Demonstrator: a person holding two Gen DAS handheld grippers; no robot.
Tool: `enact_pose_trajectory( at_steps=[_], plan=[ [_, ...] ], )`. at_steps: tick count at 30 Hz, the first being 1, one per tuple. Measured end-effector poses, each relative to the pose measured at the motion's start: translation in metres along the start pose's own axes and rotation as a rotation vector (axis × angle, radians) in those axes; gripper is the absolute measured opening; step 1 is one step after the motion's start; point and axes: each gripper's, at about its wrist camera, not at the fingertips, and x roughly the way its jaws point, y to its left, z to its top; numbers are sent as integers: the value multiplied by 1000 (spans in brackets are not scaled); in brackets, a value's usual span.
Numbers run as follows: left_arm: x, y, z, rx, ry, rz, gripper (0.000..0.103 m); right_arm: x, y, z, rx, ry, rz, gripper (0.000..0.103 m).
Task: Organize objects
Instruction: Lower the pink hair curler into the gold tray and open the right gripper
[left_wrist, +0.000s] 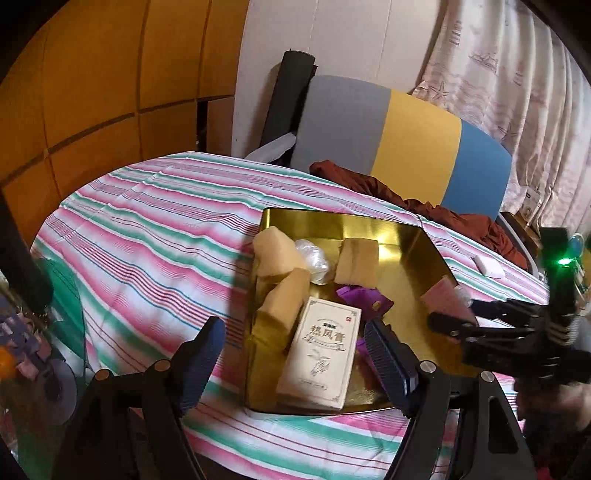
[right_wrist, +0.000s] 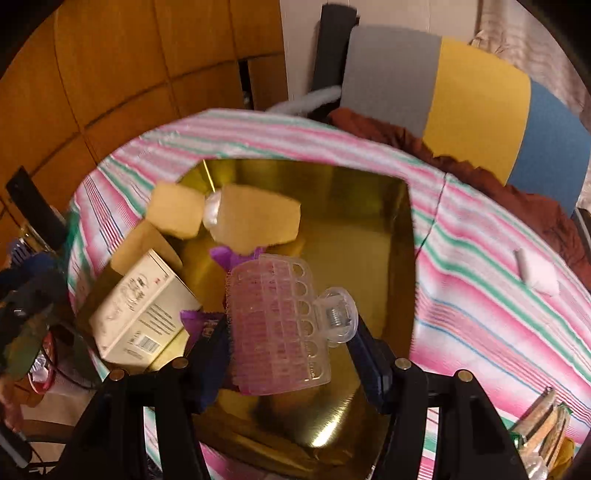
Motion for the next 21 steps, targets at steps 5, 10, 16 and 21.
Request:
enact_pose_trajectory(
  at_steps=[5, 10, 16, 21],
  plan=[
    [1, 5, -5, -15, 19, -8, 79, 23, 2, -4, 5, 58, -18, 62],
    [5, 4, -6, -13, 31, -7, 79, 34, 0, -9, 41, 100, -19, 64],
    [3, 3, -8, -5, 28, -2, 81, 30, 4, -11, 49, 85, -11, 68],
    [0, 1, -8, 0, 21, -1, 82, 18, 9, -11, 39, 41, -9, 71]
  ],
)
